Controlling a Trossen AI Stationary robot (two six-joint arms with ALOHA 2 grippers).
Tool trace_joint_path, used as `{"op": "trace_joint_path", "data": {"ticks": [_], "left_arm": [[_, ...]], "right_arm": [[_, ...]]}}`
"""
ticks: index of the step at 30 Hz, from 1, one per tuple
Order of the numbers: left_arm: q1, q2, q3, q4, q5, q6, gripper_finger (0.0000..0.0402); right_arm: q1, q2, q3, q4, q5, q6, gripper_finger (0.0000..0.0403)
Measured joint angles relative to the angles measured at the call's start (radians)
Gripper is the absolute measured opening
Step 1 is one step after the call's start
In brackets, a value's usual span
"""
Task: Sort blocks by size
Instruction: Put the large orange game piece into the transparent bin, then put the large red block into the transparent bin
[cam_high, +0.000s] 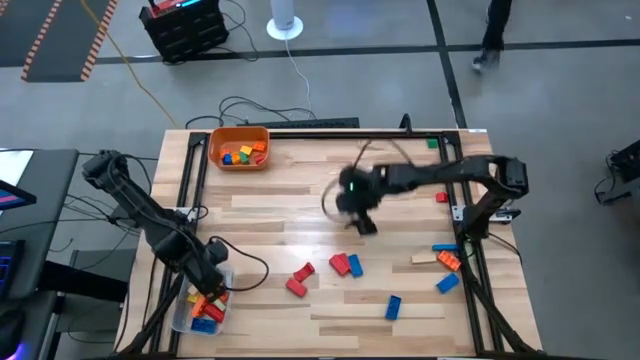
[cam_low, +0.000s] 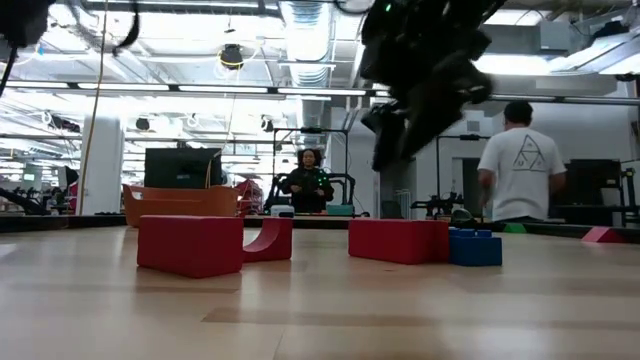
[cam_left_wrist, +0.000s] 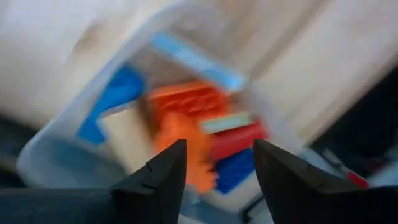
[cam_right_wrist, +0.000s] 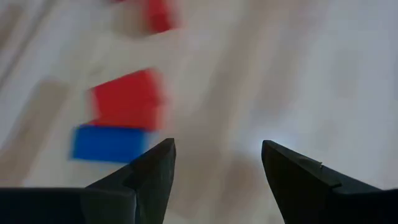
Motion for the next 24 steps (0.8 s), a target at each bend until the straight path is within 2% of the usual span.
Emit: {"op": "trace_joint_path", "data": {"ticks": [3, 7, 12, 15, 17, 19, 24], "left_arm": [[0.027, 0.001, 0.044, 0.023, -0.03, 0.072, 0.0179], [0.057, 0.001, 0.092, 0.019, -0.064, 0.135, 0.0179], [0.064, 0.001, 0.107, 0.016, -0.149, 0.206, 0.0179], [0.064, 0.002, 0.107, 0.015, -0.245, 0.255, 0.0179], [0.064, 0.002, 0.107, 0.021, -0.348, 0.31, 0.0179], [0.064, 0.002, 0.107, 0.055, -0.507, 0.417, 0.0179], [0.077, 0.002, 0.107, 0.225, -1.03, 0.718, 0.0178]], "right_arm": [[0.105, 0.001, -0.012, 0.01, 0.02, -0.009, 0.0269], [0.202, 0.001, -0.012, 0.037, 0.044, 0.098, 0.0269], [0.303, 0.001, -0.013, 0.056, 0.248, 0.198, 0.0269], [0.352, 0.001, -0.013, 0.111, 0.315, 0.231, 0.0269], [0.375, 0.001, -0.013, 0.154, 0.315, 0.259, 0.0269], [0.399, 0.002, -0.013, 0.192, 0.317, 0.266, 0.0269], [0.44, 0.044, -0.013, 0.369, 0.318, 0.26, 0.0269]]}}
